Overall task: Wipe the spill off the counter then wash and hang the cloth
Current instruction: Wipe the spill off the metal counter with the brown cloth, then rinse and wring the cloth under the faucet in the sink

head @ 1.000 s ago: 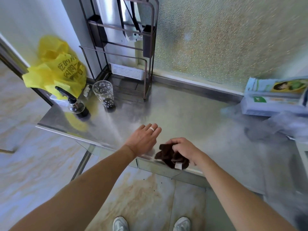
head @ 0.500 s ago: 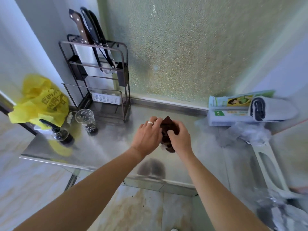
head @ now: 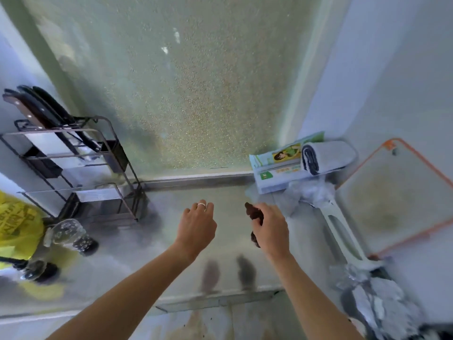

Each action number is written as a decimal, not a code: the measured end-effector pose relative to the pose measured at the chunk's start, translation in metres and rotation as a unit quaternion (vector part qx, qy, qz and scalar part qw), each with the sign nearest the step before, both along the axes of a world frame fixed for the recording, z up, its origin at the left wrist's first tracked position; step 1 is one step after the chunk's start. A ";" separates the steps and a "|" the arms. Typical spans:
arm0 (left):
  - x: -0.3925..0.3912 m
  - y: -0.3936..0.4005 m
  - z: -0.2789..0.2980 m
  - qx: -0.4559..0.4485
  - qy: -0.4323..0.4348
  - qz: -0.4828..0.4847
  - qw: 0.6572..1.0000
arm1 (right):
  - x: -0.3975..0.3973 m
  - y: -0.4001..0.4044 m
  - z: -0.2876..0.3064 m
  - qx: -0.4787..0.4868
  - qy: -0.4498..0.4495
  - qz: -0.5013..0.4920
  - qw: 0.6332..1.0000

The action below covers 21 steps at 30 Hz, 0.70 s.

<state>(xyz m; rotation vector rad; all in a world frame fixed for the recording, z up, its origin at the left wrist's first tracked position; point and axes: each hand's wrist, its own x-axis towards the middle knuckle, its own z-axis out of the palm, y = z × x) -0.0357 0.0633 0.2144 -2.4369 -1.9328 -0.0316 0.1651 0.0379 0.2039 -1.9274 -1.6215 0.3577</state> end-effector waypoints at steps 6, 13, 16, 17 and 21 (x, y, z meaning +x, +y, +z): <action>0.050 0.014 -0.009 0.004 -0.010 -0.121 0.993 | 0.043 -0.036 0.005 -0.001 0.005 -0.145 0.989; 0.112 0.001 0.011 0.018 -0.064 -0.304 0.950 | 0.055 -0.108 0.026 -0.037 0.026 -0.324 0.945; 0.132 -0.025 0.031 0.025 -0.089 -0.392 0.915 | 0.053 -0.151 0.035 -0.034 0.046 -0.382 0.922; 0.139 -0.036 0.037 0.023 -0.097 -0.418 0.903 | 0.052 -0.168 0.038 -0.040 0.046 -0.402 0.914; 0.173 -0.095 0.058 -0.004 -0.108 -0.515 0.850 | 0.048 -0.246 0.064 -0.043 0.023 -0.476 0.878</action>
